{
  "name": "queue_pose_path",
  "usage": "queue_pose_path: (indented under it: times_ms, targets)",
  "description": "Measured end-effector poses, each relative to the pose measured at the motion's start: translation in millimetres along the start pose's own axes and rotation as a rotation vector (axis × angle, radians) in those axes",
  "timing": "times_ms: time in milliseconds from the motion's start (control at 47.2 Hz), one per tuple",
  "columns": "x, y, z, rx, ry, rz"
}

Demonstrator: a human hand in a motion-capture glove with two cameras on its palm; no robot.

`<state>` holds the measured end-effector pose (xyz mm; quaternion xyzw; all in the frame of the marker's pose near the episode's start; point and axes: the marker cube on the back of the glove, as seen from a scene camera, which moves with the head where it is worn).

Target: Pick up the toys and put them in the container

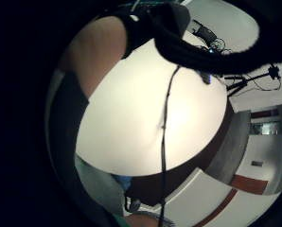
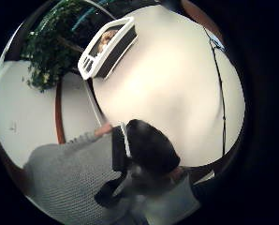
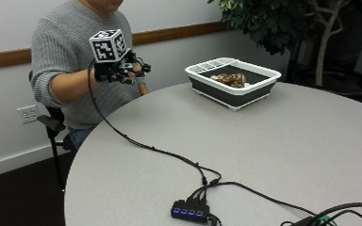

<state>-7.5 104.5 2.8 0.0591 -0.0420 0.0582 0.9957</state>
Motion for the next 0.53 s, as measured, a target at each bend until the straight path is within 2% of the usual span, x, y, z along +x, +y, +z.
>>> queue_pose_path:
  times_ms: [191, 529]
  targets:
    - [-20.4, 50.1, 31.8, -0.052, -0.059, -0.001]
    - [-14.2, 48.8, 40.4, -0.059, -0.031, 0.017]
